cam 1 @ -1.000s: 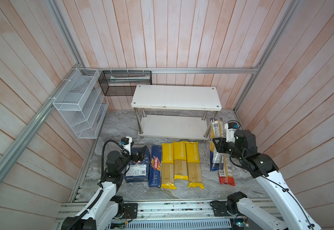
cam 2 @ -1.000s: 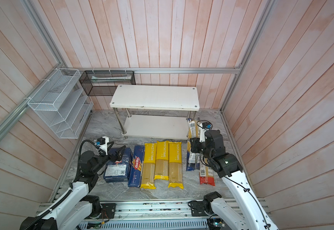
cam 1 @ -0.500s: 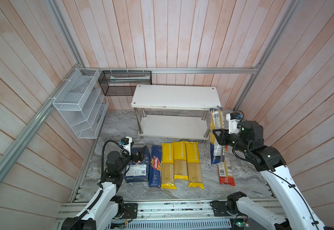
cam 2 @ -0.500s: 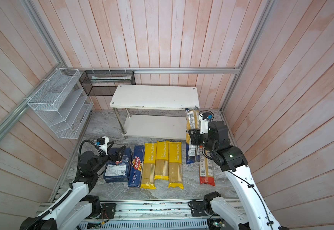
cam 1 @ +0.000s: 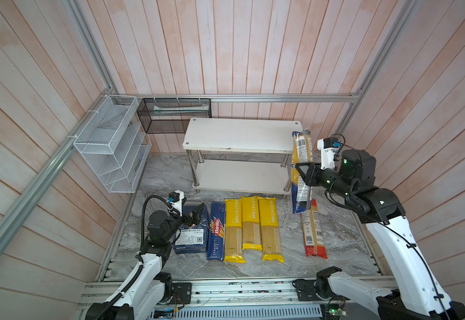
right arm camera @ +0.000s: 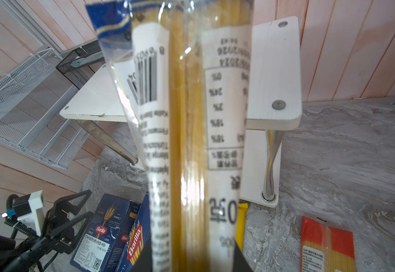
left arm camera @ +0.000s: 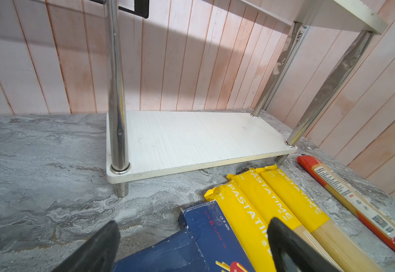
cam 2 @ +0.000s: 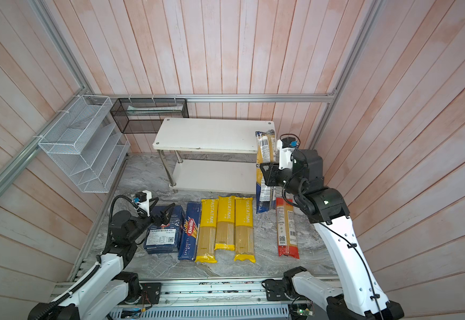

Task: Arrange pasta packages on shelves
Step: Place the pasta bag on the shelf.

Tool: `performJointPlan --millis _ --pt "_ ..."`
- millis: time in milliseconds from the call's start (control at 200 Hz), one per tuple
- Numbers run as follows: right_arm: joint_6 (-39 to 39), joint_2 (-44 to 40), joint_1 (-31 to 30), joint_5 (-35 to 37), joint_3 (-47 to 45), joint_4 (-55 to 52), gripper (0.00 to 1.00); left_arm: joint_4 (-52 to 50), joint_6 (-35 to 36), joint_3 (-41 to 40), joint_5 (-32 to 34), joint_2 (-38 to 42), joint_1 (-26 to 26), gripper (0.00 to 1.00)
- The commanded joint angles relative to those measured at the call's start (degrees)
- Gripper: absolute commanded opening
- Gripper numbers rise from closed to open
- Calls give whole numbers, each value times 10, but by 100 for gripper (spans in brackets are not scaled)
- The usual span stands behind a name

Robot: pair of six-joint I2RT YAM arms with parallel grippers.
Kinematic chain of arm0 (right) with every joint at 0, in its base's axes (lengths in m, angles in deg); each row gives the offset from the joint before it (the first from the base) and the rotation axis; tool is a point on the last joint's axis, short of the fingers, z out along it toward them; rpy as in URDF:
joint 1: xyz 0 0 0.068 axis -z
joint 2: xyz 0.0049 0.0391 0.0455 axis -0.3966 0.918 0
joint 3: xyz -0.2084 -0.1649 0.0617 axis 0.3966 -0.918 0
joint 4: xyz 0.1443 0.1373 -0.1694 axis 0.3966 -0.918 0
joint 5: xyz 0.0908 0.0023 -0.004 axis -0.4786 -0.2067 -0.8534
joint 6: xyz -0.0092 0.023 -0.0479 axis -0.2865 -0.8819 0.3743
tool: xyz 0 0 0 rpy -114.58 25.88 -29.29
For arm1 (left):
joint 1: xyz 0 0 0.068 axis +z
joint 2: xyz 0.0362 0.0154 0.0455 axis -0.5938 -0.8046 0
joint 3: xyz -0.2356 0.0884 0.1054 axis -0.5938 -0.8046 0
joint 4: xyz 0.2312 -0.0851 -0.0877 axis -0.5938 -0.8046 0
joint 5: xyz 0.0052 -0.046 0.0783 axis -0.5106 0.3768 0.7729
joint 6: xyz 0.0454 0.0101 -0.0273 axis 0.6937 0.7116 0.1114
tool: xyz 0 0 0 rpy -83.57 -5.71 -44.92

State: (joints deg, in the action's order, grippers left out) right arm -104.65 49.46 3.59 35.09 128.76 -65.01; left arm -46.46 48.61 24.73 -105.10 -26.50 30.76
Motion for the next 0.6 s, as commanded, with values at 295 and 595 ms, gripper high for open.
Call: performJointPlan --millis 295,595 --pt "35 113 21 -44 189 56 0 15 2 -4 -9 2 3 100" --pt "16 197 80 -124 272 74 0 15 1 -10 -6 10 4 100"
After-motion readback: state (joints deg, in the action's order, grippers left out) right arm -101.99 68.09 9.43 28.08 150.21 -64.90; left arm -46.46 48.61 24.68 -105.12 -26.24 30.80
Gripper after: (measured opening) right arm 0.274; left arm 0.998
